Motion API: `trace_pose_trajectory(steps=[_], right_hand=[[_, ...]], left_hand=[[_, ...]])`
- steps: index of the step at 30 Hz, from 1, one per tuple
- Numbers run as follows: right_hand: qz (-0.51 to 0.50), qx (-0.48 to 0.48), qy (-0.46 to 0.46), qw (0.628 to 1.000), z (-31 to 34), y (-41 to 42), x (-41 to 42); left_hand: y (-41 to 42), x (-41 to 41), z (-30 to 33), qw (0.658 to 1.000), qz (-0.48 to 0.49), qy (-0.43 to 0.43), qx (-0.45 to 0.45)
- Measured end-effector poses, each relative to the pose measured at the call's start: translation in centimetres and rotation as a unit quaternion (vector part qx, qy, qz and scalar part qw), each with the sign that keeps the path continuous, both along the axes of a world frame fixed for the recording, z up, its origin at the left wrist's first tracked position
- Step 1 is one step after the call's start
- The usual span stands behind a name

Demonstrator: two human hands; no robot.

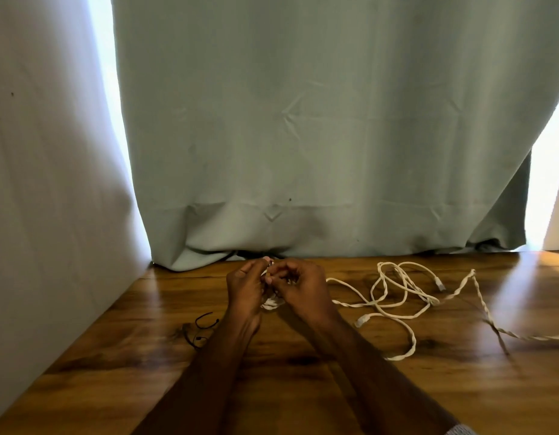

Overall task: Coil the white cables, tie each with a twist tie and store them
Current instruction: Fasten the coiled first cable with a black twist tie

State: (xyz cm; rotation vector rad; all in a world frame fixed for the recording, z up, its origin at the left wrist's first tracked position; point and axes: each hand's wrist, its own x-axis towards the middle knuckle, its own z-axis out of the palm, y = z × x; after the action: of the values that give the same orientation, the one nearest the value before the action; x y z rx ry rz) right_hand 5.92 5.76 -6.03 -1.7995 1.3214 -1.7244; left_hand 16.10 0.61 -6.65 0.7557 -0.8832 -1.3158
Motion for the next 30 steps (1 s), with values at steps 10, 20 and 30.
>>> trace_pose_trajectory(steps=[10,20,30], right_hand=[[0.034,0.215,-0.134,0.967,1.1,0.0,-0.8],[0.003,0.143,0.055,0.988,0.7,-0.5,-0.8],[-0.043,0.086,0.085,0.992,-0.1,-0.5,-1.1]], left_hand=[[-0.8,0.3,-0.4,0.998,0.016,-0.042,-0.041],[-0.3,-0.7,-0.9,0.995,0.011,-0.076,-0.07],[-0.6,-0.6,-1.0,0.997,-0.007,-0.071,-0.036]])
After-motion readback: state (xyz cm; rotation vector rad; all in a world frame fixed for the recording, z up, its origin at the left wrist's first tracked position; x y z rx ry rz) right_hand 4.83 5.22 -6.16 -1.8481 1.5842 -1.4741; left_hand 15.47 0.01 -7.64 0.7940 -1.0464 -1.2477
